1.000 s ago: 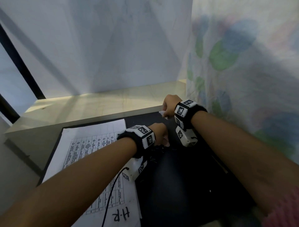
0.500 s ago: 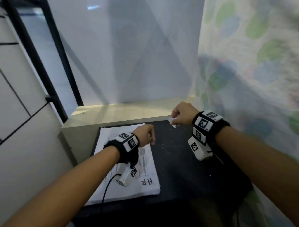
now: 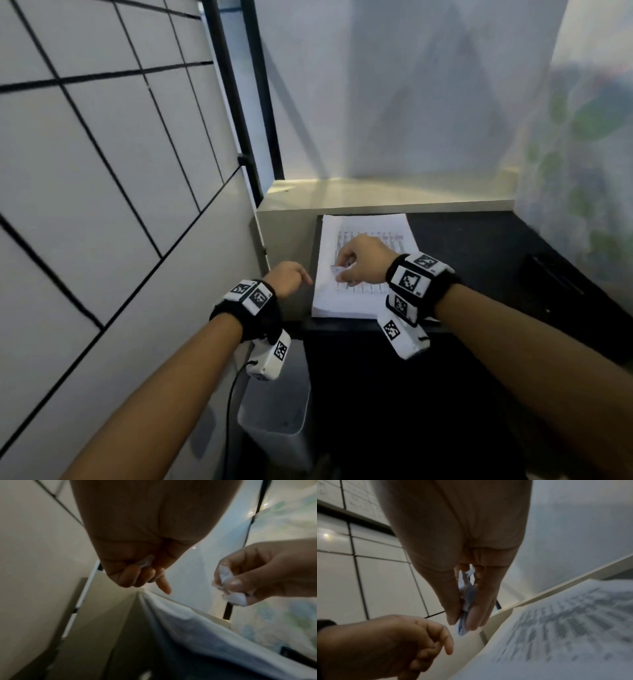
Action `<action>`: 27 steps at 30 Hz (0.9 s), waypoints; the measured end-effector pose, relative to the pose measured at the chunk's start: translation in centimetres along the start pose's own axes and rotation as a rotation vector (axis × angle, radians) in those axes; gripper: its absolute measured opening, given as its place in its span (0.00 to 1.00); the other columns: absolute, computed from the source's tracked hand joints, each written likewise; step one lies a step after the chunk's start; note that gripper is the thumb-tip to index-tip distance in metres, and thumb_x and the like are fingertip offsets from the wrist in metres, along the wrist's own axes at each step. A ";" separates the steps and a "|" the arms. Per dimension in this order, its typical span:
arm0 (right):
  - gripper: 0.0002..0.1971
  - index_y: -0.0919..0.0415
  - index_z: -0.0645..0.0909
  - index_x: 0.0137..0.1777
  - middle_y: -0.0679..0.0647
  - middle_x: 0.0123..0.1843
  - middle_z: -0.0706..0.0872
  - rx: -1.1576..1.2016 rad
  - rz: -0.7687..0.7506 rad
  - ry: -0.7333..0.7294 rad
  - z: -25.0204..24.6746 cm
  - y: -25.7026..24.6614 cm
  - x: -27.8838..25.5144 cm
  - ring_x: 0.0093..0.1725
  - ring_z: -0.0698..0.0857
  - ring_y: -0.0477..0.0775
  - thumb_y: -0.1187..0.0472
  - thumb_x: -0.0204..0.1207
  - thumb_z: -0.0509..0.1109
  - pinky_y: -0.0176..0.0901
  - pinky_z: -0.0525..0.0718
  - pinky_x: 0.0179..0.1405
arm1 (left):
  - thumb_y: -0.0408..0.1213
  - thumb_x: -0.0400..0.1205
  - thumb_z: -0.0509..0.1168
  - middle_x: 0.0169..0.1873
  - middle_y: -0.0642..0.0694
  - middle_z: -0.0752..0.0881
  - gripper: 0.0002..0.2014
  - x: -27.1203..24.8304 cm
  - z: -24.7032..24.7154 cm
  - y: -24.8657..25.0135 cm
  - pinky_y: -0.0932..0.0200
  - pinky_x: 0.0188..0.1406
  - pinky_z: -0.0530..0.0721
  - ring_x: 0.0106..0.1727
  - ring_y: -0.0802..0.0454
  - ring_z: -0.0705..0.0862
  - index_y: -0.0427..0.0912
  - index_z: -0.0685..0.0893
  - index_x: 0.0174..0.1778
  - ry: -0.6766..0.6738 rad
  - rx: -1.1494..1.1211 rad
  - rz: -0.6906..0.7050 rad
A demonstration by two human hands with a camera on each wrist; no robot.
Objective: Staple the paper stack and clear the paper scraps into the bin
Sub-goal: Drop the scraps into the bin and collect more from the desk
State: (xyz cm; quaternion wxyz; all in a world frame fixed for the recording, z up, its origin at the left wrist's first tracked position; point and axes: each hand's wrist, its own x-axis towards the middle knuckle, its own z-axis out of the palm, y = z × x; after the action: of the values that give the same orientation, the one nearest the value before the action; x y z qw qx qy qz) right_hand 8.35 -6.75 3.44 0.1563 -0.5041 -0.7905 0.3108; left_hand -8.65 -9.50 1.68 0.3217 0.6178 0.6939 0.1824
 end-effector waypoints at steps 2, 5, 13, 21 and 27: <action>0.07 0.68 0.88 0.46 0.59 0.45 0.88 -0.034 -0.040 -0.053 2.9 -1.9 0.8 0.38 0.87 0.54 0.63 0.72 0.76 0.40 0.88 0.38 | 0.19 0.81 0.49 0.59 0.23 0.83 0.20 -0.6 -0.2 -3.7 0.53 0.51 0.82 0.64 0.30 0.80 0.25 0.83 0.60 0.024 0.007 -0.085; 0.11 0.64 0.89 0.48 0.57 0.49 0.90 -0.137 -0.100 -0.081 6.8 -4.5 1.6 0.46 0.85 0.53 0.57 0.71 0.76 0.40 0.79 0.41 | 0.22 0.83 0.49 0.66 0.30 0.82 0.20 -1.3 0.2 -8.6 0.53 0.56 0.79 0.67 0.35 0.80 0.29 0.83 0.63 0.030 0.043 -0.191; 0.11 0.68 0.88 0.51 0.63 0.52 0.90 -0.153 -0.086 -0.298 17.0 -5.5 2.9 0.52 0.89 0.60 0.62 0.74 0.72 0.45 0.84 0.45 | 0.28 0.86 0.50 0.70 0.34 0.80 0.18 -0.8 2.6 -17.6 0.52 0.67 0.74 0.70 0.37 0.78 0.32 0.81 0.67 -0.089 0.052 -0.382; 0.09 0.64 0.86 0.53 0.61 0.56 0.87 -0.218 0.134 -0.423 25.7 0.0 5.2 0.55 0.86 0.60 0.66 0.77 0.66 0.38 0.77 0.43 | 0.33 0.83 0.58 0.66 0.33 0.83 0.17 2.2 5.6 -21.7 0.51 0.69 0.77 0.68 0.38 0.80 0.28 0.84 0.62 -0.131 0.045 -0.381; 0.15 0.69 0.84 0.60 0.66 0.65 0.83 -0.163 0.328 -0.439 29.8 3.8 6.5 0.64 0.82 0.63 0.63 0.83 0.60 0.48 0.79 0.63 | 0.33 0.83 0.58 0.68 0.34 0.82 0.17 4.0 7.3 -23.7 0.54 0.67 0.76 0.68 0.38 0.79 0.29 0.84 0.62 -0.154 -0.026 -0.391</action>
State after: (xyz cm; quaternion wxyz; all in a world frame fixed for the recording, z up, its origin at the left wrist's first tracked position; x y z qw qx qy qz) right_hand -8.57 -9.78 -22.02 -0.1119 -0.5569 -0.7355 0.3692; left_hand -21.42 -10.65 -19.89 0.4112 0.4794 0.7715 0.0775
